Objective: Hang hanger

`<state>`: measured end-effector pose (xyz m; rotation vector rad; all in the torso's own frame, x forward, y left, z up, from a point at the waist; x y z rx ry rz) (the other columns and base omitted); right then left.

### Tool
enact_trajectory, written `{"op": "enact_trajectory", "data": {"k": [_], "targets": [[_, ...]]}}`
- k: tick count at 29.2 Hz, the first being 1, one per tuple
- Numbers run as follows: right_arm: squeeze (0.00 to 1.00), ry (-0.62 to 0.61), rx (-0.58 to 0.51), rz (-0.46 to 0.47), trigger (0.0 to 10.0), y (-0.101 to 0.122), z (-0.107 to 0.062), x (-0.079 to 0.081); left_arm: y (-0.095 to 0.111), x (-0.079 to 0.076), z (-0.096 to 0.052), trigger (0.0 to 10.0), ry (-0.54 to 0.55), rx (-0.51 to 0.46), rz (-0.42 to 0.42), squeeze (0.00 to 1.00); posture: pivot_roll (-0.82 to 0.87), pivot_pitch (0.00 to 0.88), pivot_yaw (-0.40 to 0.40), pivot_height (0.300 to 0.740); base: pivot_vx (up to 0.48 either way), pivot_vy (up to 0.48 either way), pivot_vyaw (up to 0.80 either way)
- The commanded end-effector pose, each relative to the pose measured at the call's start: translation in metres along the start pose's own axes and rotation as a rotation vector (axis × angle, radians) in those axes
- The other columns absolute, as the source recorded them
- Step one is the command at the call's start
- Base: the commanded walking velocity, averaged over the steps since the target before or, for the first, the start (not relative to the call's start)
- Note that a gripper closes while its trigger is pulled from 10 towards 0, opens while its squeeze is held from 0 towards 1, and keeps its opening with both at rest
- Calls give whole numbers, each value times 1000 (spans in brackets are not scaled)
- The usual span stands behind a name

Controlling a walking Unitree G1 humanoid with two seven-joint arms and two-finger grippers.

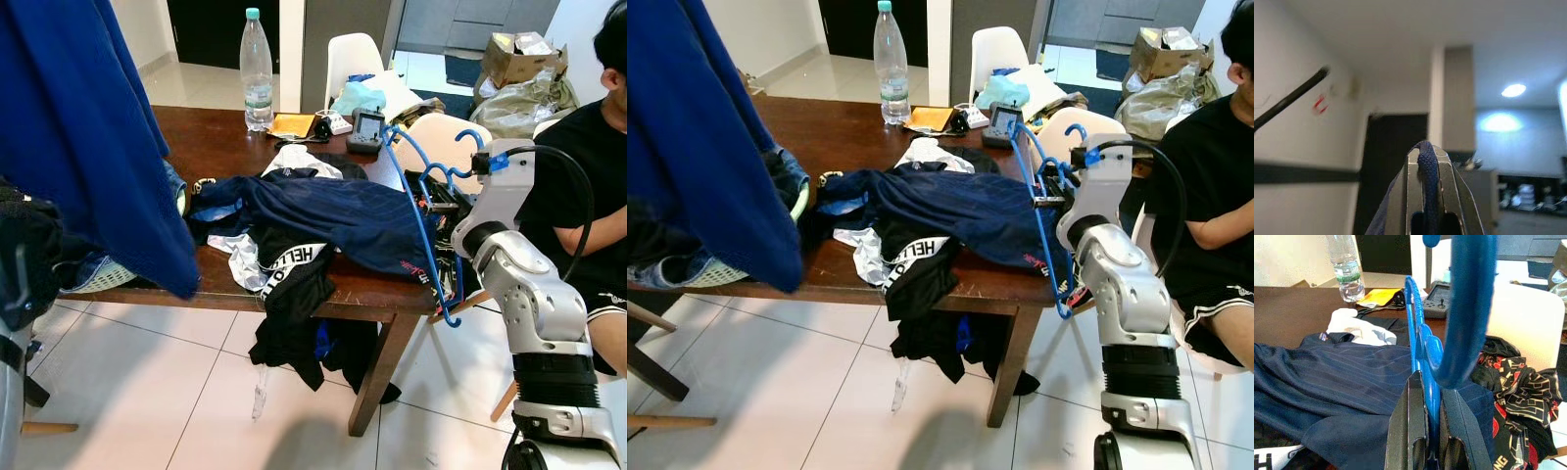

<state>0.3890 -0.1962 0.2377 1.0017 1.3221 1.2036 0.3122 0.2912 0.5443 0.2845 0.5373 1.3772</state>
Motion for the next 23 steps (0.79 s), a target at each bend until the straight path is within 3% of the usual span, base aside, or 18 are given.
{"op": "enact_trajectory", "data": {"k": [1, 4, 10, 11, 12, 13, 14, 15, 16, 17, 18, 19, 20, 21, 23], "targets": [[0, -1, -8, -12, 10000, 4, 0, -1, 10, 5, 0, 0, 16, -29, 39, 0, 82, 58, -30, 740, 0, 0, 0], [0, -1, -7, -13, 10000, 4, 0, -1, -1, 2, -6, 0, 2, -1, 39, 0, 79, 59, -28, 740, 0, 0, 0], [0, 2, -5, -14, 10000, 3, -1, 0, -1, 9, -12, 0, 34, -4, 45, 0, 78, 63, -25, 740, 0, 0, 0], [0, 3, -4, -14, 10000, 3, -2, 0, 5, 23, -17, 0, 86, -19, 72, 0, 77, 69, -26, 740, 0, 0, 0], [0, 7, 3, -14, 10000, 1, -2, 1, 18, 59, -30, 0, 229, -44, 135, 0, 87, 76, -35, 740, 0, 0, 0], [0, 7, 3, -14, 10000, 1, -2, 1, 18, 59, -30, 0, 229, -44, 135, 0, 87, 76, -35, 740, 0, 0, 0], [0, 13, 8, -14, 10000, -1, -2, 2, 33, 88, -43, 0, 350, -75, 211, 0, 87, 76, -35, 740, 0, 0, 0], [0, 19, 12, -13, 10000, -2, -1, 3, 46, 108, -53, 0, 436, -101, 285, 0, 97, 82, -40, 740, 0, 0, 0], [0, 19, 12, -13, 10000, -2, -1, 3, 46, 108, -53, 0, 436, -101, 285, 0, 97, 82, -40, 740, 0, 0, 0], [0, 34, 18, -14, 10000, -3, 0, 7, 56, 125, -65, 2588, 524, -118, 385, 0, 103, 85, -42, 740, 0, 0, 0], [0, 34, 18, -14, 10000, -3, 0, 7, 56, 125, -65, 2588, 524, -118, 385, 0, 103, 85, -42, 740, 0, 0, 0], [0, 42, 20, -16, 10000, -4, 0, 9, 54, 132, -71, 4706, 561, -98, 410, 0, 103, 87, -41, 740, 0, 0, 0], [0, 48, 22, -16, 10000, -5, 0, 11, 46, 138, -76, 10000, 581, -62, 415, 0, 103, 87, -41, 740, 0, 0, 0], [0, 48, 22, -16, 10000, -5, 0, 11, 46, 138, -76, 10000, 581, -62, 415, 0, 103, 87, -41, 740, 0, 0, 0], [0, 51, 26, -18, 10000, -7, -1, 12, 25, 150, -88, 10000, 604, 26, 400, 0, 100, 89, -39, 740, 0, 0, 0]]}}
Point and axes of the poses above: a point about 5 cm out from each wrist's last joint towards the gripper, its own z axis pointing out of the wrist towards the gripper, its own y axis along the axis of the wrist's last joint, x = y × z, the point moved 4 cm from there along z, pointing out of the wrist towards the gripper, and after that the axes turned 11 degrees about -z, right-handed, at the moved point
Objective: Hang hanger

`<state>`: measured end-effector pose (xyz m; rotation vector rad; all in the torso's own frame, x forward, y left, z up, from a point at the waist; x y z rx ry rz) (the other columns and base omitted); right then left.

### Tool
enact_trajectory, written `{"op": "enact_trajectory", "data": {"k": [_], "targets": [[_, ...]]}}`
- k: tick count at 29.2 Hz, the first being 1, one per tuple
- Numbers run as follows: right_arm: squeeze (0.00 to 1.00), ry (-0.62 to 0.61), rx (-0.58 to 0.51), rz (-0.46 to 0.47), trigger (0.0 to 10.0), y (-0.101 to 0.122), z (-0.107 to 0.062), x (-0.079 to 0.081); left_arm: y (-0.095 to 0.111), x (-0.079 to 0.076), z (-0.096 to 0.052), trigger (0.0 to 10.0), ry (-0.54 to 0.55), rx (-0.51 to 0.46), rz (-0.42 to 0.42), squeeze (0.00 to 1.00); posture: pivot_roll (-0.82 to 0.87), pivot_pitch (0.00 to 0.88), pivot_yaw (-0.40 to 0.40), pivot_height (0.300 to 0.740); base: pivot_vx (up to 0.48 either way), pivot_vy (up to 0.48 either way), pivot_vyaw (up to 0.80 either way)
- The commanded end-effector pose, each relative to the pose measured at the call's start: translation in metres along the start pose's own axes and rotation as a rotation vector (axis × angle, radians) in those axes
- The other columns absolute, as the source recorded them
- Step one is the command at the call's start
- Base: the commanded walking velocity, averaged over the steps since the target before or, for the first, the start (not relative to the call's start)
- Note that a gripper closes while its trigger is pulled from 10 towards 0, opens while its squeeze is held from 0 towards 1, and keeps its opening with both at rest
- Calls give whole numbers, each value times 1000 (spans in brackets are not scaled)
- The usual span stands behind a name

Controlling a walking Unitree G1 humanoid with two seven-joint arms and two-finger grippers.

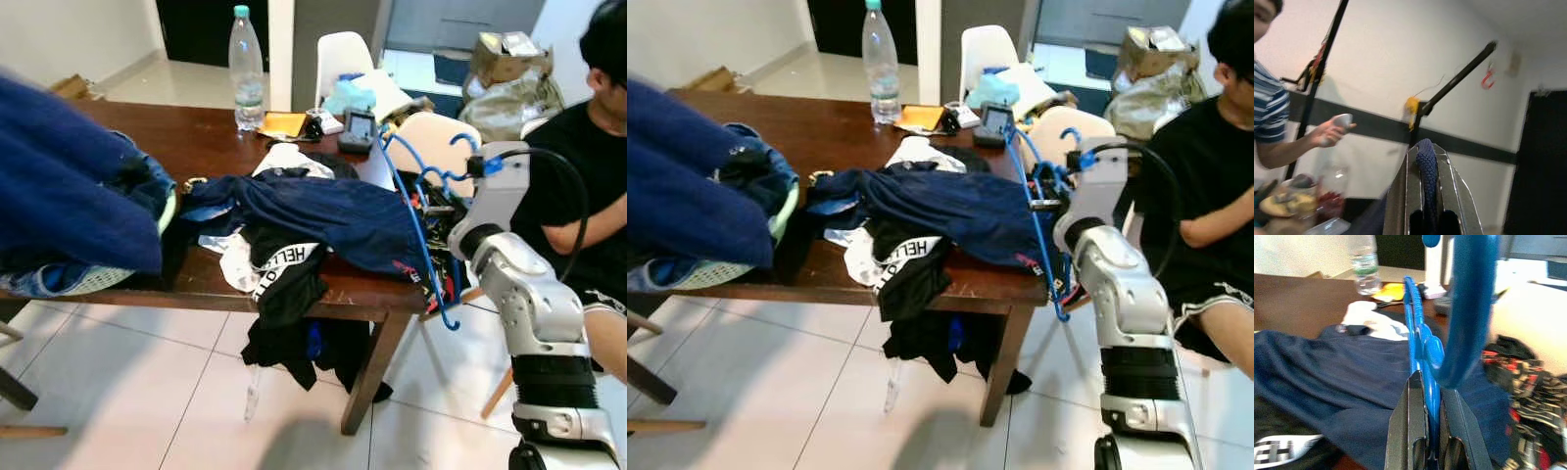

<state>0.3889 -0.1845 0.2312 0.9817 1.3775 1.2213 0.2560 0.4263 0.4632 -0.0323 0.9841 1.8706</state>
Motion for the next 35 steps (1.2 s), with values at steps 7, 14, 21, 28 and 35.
{"op": "enact_trajectory", "data": {"k": [7, 14, 21, 28, 35], "targets": [[0, -9, 15, -13, 10000, -3, -3, -4, -54, 7, -18, 10000, 5, 192, 29, 0, 97, 91, -39, 740, 0, 341, 0], [0, -6, 15, -15, 10000, -2, -3, -3, -62, -14, -24, 10000, -47, 208, 35, 0, 96, 90, -40, 740, 0, 475, 0], [0, -2, 18, -19, 10000, -3, -3, -1, -62, -37, -27, 10000, -110, 209, 5, 0, 96, 90, -41, 740, 0, 474, 0], [0, 1, 19, -19, 10000, -3, -3, 0, -61, -48, -26, 10000, -141, 210, -14, 0, 96, 90, -42, 740, 0, 408, 0], [0, 2, 19, -17, 10000, -4, -3, 1, -61, -72, -32, 10000, -259, 220, -57, 0, 96, 89, -38, 740, 0, 0, 0]]}}
Point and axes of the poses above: a point about 5 cm out from each wrist's last joint towards the gripper, its own z axis pointing out of the wrist towards the gripper, its own y axis along the axis of the wrist's last joint, x = y × z, the point moved 4 cm from there along z, pointing out of the wrist towards the gripper, and after that the axes turned 11 degrees about -z, right-handed, at the moved point
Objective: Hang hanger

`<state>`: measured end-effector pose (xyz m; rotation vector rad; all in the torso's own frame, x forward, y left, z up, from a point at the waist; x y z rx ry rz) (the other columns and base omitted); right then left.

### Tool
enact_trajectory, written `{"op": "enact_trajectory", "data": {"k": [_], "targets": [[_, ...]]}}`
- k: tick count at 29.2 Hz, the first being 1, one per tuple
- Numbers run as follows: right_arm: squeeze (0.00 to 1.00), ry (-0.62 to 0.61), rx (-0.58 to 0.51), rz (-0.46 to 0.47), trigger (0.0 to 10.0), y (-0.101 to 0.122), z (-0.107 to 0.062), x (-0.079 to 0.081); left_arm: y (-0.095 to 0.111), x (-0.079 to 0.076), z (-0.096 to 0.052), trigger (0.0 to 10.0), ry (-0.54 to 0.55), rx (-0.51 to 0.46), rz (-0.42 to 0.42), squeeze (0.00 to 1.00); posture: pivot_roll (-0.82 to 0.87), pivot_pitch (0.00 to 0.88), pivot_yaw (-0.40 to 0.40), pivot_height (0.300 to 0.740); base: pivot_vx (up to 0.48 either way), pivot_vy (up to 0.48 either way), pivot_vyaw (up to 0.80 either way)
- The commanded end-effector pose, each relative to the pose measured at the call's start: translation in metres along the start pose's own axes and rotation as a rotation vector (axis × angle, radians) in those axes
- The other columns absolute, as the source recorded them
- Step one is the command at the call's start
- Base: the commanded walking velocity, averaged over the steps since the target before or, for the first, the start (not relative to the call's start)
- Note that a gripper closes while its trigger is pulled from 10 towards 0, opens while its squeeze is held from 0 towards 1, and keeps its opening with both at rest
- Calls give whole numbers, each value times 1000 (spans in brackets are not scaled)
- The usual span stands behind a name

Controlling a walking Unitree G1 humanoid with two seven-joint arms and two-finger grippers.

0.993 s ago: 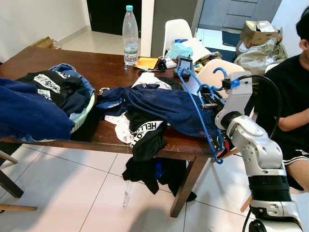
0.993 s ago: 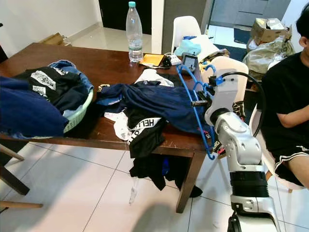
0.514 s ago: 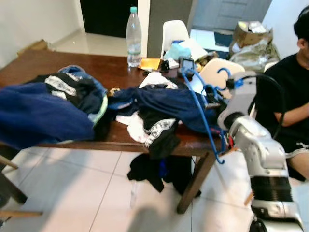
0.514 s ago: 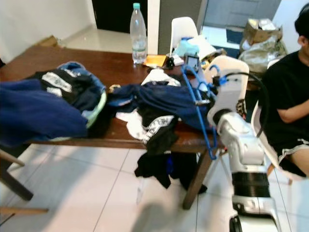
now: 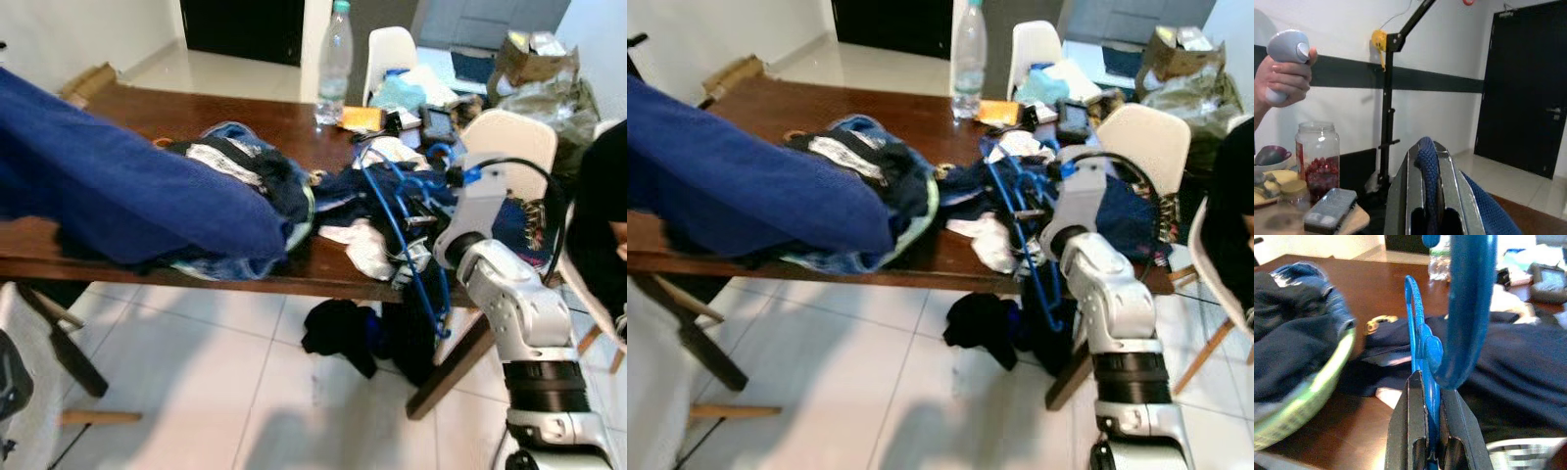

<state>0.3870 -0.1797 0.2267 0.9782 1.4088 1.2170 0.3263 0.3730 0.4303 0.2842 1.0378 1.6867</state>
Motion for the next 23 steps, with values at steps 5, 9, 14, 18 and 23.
{"op": "enact_trajectory", "data": {"k": [5, 9, 14, 18, 23], "targets": [[0, -18, 1, -7, 10000, 0, -1, -4, 5, -34, -5, 10000, -168, -19, -41, 0, 96, 88, -38, 740, 384, 0, 0], [0, -17, 0, -7, 10000, 0, -1, -4, 8, -39, -5, 10000, -190, -30, -44, 0, 97, 87, -38, 740, 480, 0, 0], [0, -22, -9, -2, 10000, 2, -1, -4, 28, -53, -3, 10000, -235, -90, -39, 0, 100, 83, -31, 740, 480, 0, 0], [0, -23, -11, -1, 10000, 2, -1, -4, 32, -55, -2, 10000, -240, -102, -37, 0, 100, 82, -31, 740, 480, 0, 0], [0, -28, -15, 0, 10000, 3, -1, -6, 41, -64, 0, 10000, -275, -121, -45, 0, 100, 78, -30, 740, 170, 0, 0]]}}
Point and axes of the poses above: a point about 5 cm out from each wrist's last joint towards the gripper, its own z axis pointing out of the wrist towards the gripper, its own y axis along the axis of the wrist's last joint, x = y × z, the point moved 4 cm from there along z, pointing out of the wrist towards the gripper, and after that the axes turned 11 degrees about -z, right-handed, at the moved point
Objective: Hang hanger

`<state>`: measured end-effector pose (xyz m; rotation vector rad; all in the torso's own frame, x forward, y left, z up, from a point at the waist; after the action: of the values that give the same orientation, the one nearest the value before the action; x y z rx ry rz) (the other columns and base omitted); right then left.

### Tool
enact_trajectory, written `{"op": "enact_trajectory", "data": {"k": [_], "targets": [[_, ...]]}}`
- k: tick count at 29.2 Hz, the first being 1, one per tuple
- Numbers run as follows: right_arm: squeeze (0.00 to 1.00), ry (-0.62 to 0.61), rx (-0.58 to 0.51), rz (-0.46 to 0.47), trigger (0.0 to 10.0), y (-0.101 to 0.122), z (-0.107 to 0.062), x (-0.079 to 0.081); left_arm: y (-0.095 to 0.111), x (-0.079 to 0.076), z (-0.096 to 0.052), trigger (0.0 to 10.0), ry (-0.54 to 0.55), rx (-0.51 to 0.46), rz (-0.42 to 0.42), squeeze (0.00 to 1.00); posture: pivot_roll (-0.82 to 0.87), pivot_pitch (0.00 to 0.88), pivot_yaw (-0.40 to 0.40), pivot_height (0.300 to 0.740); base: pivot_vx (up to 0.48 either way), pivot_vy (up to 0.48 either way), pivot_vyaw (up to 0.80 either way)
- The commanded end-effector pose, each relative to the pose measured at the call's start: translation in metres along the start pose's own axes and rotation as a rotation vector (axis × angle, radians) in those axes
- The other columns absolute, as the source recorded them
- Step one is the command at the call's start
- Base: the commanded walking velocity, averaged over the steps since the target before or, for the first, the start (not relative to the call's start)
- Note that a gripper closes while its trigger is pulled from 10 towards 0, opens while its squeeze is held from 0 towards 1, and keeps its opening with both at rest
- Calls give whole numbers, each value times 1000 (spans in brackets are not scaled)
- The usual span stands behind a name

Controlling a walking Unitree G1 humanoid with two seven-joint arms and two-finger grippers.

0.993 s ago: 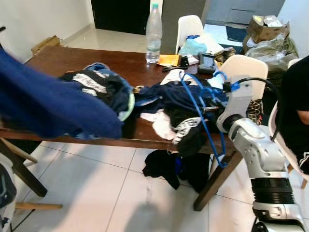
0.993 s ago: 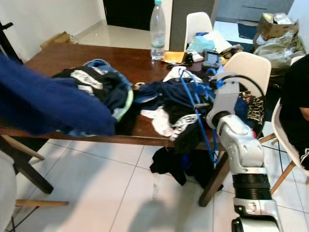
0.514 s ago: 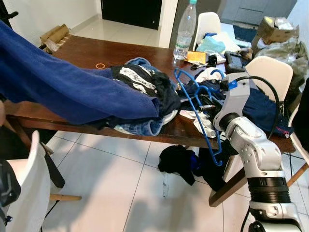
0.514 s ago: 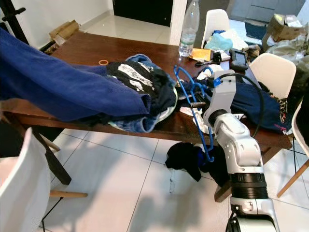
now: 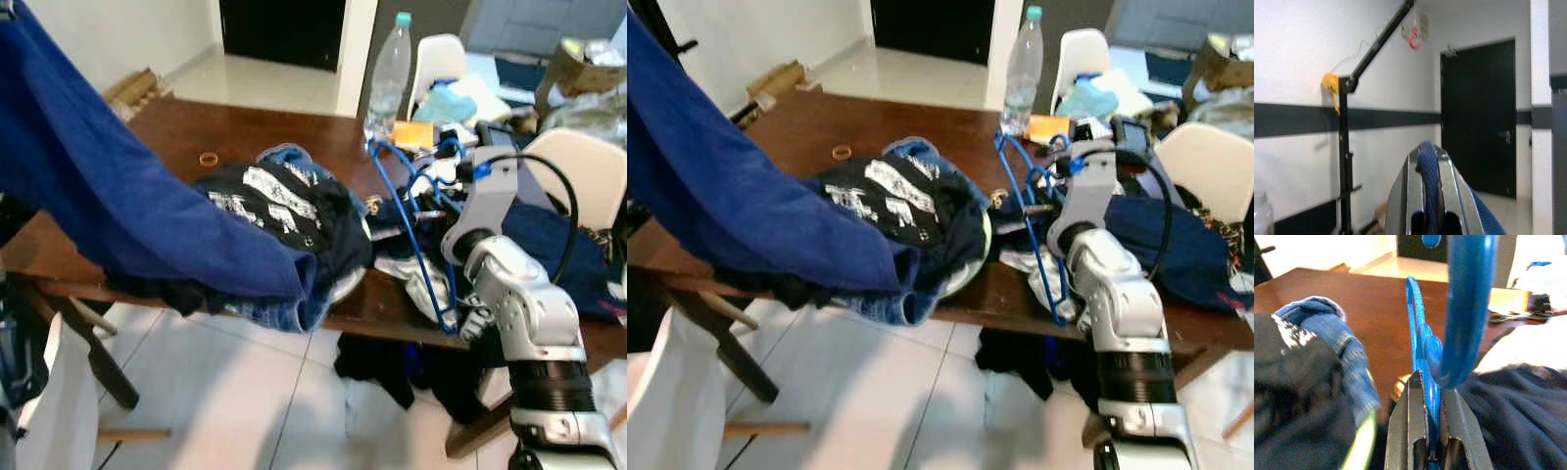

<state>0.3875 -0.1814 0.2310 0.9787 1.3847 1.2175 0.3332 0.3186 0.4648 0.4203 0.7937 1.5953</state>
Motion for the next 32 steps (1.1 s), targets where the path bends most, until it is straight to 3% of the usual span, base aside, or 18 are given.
{"op": "enact_trajectory", "data": {"k": [1, 4, 6, 7, 8, 10, 12, 14, 15, 17, 18, 19, 20, 21, 23, 26, 27, 32], "targets": [[0, -12, -1, -4, 10000, -1, -1, -3, 17, -3, 4, 10000, -21, -56, 4, 0, 100, 78, -30, 740, 0, 0, 0], [0, -12, -3, -3, 10000, -1, -1, -2, 31, -28, 7, 10000, -158, -91, -68, 0, 104, 74, -27, 740, 0, 0, 0], [0, -12, -3, -3, 10000, -1, 0, -2, 34, -34, 6, 10000, -191, -99, -77, 0, 104, 74, -27, 740, 0, 0, 0], [0, -10, -5, -3, 10000, 0, 0, -1, 38, -48, 4, 10000, -273, -110, -78, 0, 104, 74, -27, 740, 0, 0, 0], [0, -10, -5, -3, 10000, 0, 0, -1, 38, -48, 4, 10000, -273, -110, -78, 0, 104, 74, -27, 740, 0, 0, 0], [0, -9, -7, -2, 10000, 0, 1, 0, 33, -78, -2, 10000, -444, -82, -62, 0, 107, 69, -27, 740, 0, 0, 0], [0, -9, -7, -2, 10000, 0, 1, 0, 30, -87, -5, 10000, -498, -63, -54, 0, 107, 69, -27, 740, 0, 0, 0], [0, -10, -9, -1, 10000, 0, 1, 0, -1, -123, -27, 10000, -731, 53, 3, 0, 108, 68, -24, 740, 0, 0, 0], [0, -10, -9, -1, 10000, 0, 1, 0, -1, -123, -27, 10000, -731, 53, 3, 0, 108, 68, -24, 740, 0, 0, 0], [0, -14, -10, -1, 10000, 0, 1, 0, -32, -157, -64, 10000, -987, 167, 66, 0, 103, 69, -19, 740, 0, 0, 0], [0, -14, -10, -1, 10000, 0, 1, 0, -32, -157, -64, 10000, -987, 167, 66, 0, 103, 69, -19, 740, 0, 0, 0], [0, -18, -8, -2, 10000, 0, 0, -1, -46, -169, -85, 10000, -1100, 217, 90, 0, 103, 69, -19, 740, 0, 0, 0], [0, -18, -8, -2, 10000, 0, 0, -1, -46, -169, -85, 10000, -1100, 217, 90, 0, 103, 69, -19, 740, 0, 0, 0], [0, -23, -5, -3, 10000, -1, -1, -3, -59, -174, -99, 10000, -1165, 271, 113, 0, 93, 74, -14, 740, 0, 0, 0], [0, -27, -2, -4, 10000, -2, -2, -5, -72, -177, -110, 10000, -1203, 317, 149, 0, 93, 74, -14, 740, 0, 0, 0], [0, -27, -2, -4, 10000, -2, -2, -5, -72, -177, -110, 10000, -1203, 317, 149, 0, 93, 74, -14, 740, 0, 0, 0], [0, -31, 3, -6, 10000, -3, -4, -7, -93, -172, -117, 10000, -1191, 377, 233, 0, 88, 78, -14, 740, 0, 0, 0], [0, -33, 7, -9, 10000, -3, -4, -8, -112, -165, -122, 10000, -1168, 427, 304, 0, 90, 83, -18, 740, 0, 0, 0]]}}
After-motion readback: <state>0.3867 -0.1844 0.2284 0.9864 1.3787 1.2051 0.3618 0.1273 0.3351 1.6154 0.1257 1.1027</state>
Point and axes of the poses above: a point about 5 cm out from each wrist's last joint towards the gripper, its own z axis pointing out of the wrist towards the gripper, its own y axis along the axis of the wrist's last joint, x = y × z, the point moved 4 cm from there along z, pointing out of the wrist towards the gripper, and after that the axes turned 11 degrees about -z, right-handed, at the moved point
